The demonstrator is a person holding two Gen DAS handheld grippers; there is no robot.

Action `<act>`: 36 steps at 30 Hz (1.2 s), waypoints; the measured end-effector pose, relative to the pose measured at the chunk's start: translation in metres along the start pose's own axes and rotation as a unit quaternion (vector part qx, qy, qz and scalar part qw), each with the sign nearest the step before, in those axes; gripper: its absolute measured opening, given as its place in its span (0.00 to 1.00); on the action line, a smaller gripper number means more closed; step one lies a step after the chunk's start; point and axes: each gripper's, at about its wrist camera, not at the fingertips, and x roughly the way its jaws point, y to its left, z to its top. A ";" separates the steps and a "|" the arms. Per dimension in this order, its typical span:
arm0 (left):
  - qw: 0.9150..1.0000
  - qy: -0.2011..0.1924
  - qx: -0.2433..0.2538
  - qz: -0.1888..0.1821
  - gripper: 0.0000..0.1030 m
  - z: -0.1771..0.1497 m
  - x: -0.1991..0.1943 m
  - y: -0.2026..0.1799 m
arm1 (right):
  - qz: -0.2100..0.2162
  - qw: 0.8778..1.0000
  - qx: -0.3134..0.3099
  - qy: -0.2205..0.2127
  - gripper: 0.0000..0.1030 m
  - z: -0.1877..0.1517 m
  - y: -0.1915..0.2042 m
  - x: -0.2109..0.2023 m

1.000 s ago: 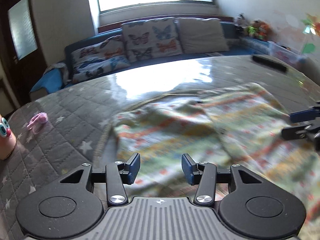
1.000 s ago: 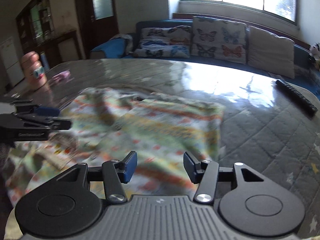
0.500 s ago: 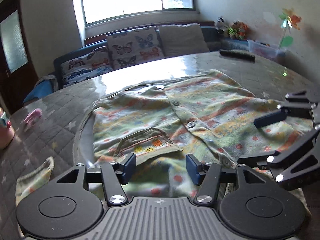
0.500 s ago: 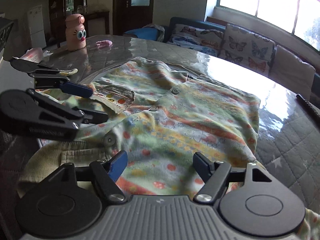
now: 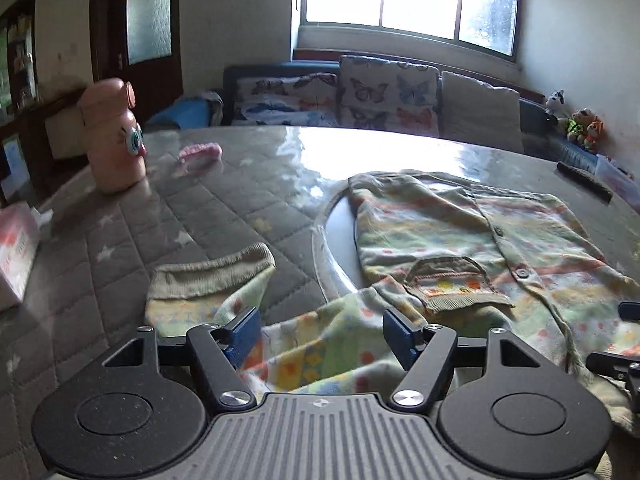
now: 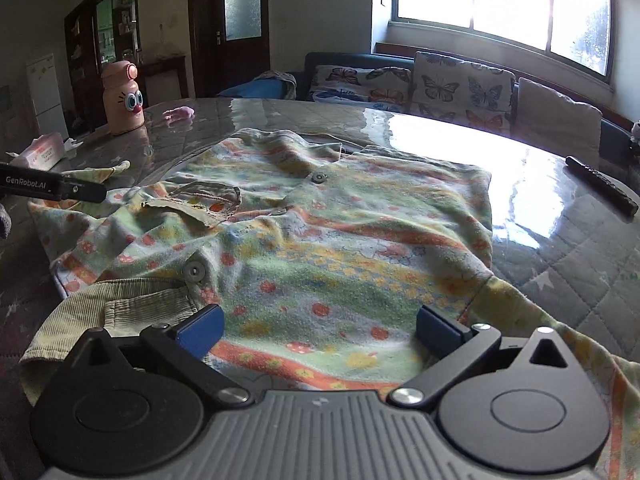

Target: Fold clothes

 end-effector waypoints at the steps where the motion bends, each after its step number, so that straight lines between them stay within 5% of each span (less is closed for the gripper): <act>1: 1.000 0.001 0.001 -0.002 0.69 -0.001 0.000 0.000 | 0.000 1.000 0.000 0.000 1.00 0.000 0.000 0.000; 10: 0.992 -0.009 -0.083 0.093 0.68 -0.002 0.000 0.033 | 0.002 1.000 0.002 -0.002 1.00 -0.001 0.000 0.001; 16: 0.974 -0.018 -0.108 0.201 0.73 -0.019 -0.005 0.060 | 0.002 1.000 0.002 -0.002 1.00 -0.001 0.000 0.000; 22: 0.959 -0.029 -0.137 0.246 0.75 -0.030 -0.018 0.075 | 0.002 1.000 0.003 -0.002 1.00 -0.001 0.000 0.001; 30: 0.927 -0.020 -0.187 0.324 0.74 -0.043 -0.041 0.103 | 0.002 1.000 0.003 -0.002 1.00 -0.001 0.000 0.001; 36: 0.914 -0.018 -0.230 0.333 0.75 -0.053 -0.066 0.126 | 0.003 1.000 0.003 -0.002 1.00 -0.001 -0.001 0.001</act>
